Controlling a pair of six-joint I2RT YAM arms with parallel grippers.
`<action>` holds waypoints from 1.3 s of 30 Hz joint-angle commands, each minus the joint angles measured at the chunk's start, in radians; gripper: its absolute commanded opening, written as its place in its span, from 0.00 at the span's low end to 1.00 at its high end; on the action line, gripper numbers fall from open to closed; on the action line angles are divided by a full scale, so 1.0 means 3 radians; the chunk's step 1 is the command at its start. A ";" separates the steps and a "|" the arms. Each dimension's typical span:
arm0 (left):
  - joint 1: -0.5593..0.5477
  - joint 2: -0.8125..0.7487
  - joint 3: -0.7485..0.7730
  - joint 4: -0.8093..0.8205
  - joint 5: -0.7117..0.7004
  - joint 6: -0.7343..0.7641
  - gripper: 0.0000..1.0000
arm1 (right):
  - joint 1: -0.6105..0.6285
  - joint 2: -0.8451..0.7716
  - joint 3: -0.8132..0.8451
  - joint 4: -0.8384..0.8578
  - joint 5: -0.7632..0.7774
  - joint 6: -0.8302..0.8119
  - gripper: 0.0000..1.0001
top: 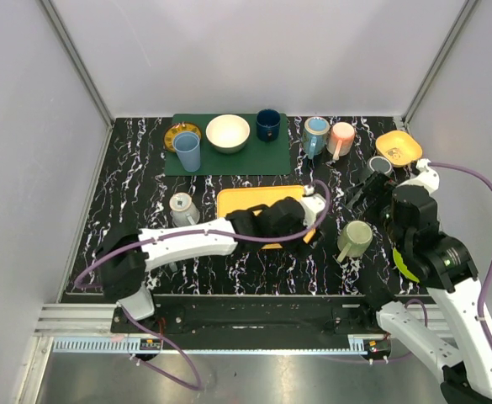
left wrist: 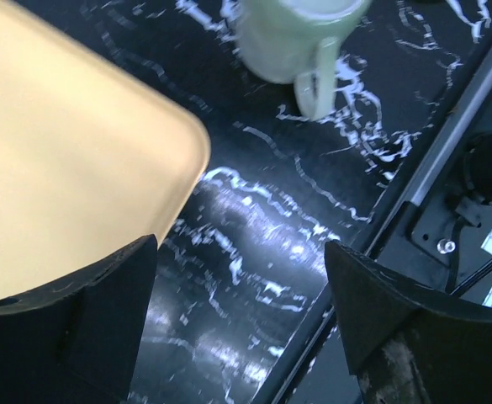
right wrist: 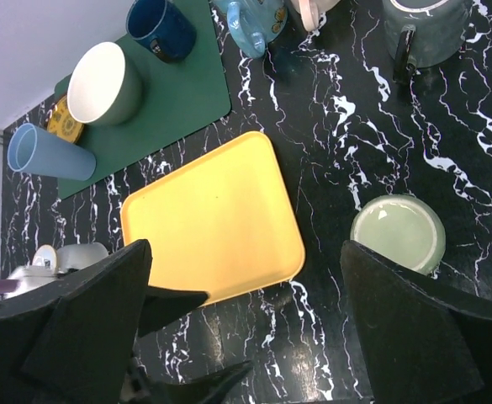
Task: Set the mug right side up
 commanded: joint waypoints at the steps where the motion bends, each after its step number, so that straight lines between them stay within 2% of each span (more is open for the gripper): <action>1: -0.0132 0.0301 0.0356 0.0521 0.0014 0.0218 0.82 | 0.0009 -0.0195 0.0065 -0.0136 0.0047 0.0193 1.00; 6: -0.0163 0.0654 0.0392 0.1124 -0.0062 0.0285 0.79 | 0.0009 -0.0496 -0.0022 -0.0136 0.0205 0.0403 1.00; 11: -0.0183 0.0920 0.0438 0.1483 -0.0170 0.0351 0.79 | 0.0014 -0.0737 -0.0012 -0.0085 0.0343 0.0552 1.00; 15: -0.0178 0.1221 0.0601 0.1636 -0.0226 0.0458 0.78 | 0.0009 -0.1058 -0.0104 0.0160 0.0226 0.0537 1.00; 21: -0.0178 0.1554 0.1035 0.1484 -0.0145 0.0545 0.78 | 0.0009 -0.1009 -0.0037 0.0054 0.0174 0.0450 1.00; 26: -0.0178 0.1657 0.1159 0.1391 -0.0047 0.0571 0.78 | 0.0009 -0.0931 -0.0073 0.0033 0.0129 0.0439 1.00; 30: -0.0178 0.1825 0.1429 0.1050 -0.0027 0.0612 0.76 | 0.0014 -0.0911 -0.0134 0.0079 0.0103 0.0434 1.00; 39: -0.0188 0.1928 0.1588 0.0651 0.0014 0.0485 0.75 | 0.0004 -0.0875 -0.0175 0.0089 0.0077 0.0409 1.00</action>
